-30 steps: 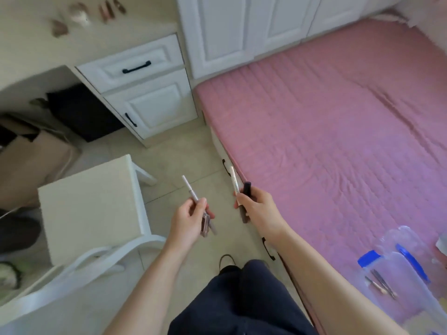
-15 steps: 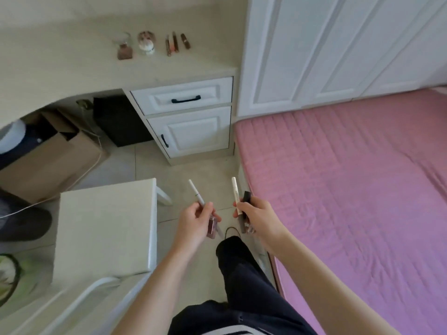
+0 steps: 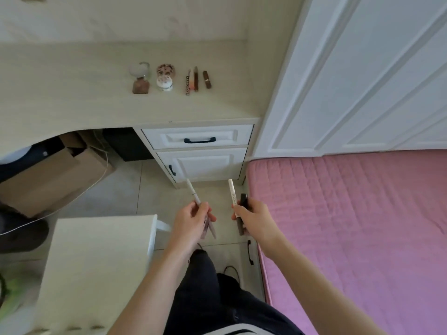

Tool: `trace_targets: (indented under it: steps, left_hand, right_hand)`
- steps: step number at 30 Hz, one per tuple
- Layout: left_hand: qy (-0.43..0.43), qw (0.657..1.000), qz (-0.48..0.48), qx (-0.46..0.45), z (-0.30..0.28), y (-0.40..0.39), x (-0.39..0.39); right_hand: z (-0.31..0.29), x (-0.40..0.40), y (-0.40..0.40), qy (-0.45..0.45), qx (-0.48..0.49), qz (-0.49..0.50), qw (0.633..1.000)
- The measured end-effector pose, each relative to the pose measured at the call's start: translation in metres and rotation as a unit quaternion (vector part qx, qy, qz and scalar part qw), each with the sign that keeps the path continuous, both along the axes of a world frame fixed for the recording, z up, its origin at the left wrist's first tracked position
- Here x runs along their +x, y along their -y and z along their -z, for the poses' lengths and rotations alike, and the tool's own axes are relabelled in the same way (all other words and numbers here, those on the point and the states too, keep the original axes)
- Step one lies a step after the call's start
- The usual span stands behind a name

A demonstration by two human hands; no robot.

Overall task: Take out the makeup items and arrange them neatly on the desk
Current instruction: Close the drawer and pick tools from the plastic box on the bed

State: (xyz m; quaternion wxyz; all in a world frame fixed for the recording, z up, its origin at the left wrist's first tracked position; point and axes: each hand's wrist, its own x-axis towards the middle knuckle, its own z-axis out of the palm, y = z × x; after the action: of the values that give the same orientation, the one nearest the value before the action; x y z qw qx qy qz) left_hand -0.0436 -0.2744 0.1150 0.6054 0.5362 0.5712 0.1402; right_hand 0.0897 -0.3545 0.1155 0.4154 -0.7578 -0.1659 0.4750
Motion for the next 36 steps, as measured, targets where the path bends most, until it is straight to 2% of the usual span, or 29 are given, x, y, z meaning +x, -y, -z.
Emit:
trace_targets:
  steps: [7,15,19,23,26,31,36]
  left_hand:
    - [-0.01,1.0,0.008,0.01,0.014,-0.104,0.034]
    - [-0.038,0.989,0.139,0.019,0.011,-0.247,0.084]
    - [-0.056,0.984,0.169,0.024,0.014,-0.301,0.12]
    - [-0.066,0.978,0.2,0.014,0.02,-0.338,0.163]
    - [-0.078,0.972,0.223,0.016,0.028,-0.364,0.199]
    - [-0.079,0.973,0.219,0.004,0.047,-0.403,0.262]
    - [-0.13,0.969,0.212,-0.008,0.068,-0.43,0.312]
  right_hand:
    - [0.006,0.041,-0.103,-0.003,0.006,0.037,0.999]
    - [-0.001,0.082,-0.226,0.015,0.009,0.073,0.997]
    - [0.002,0.106,-0.273,0.035,-0.016,0.087,0.995]
    - [0.009,0.141,-0.315,0.087,-0.057,0.058,0.993]
    - [0.018,0.172,-0.347,0.084,-0.067,0.05,0.993]
    - [0.037,0.225,-0.389,0.123,-0.103,0.027,0.987]
    - [0.058,0.267,-0.422,0.134,-0.138,-0.014,0.981]
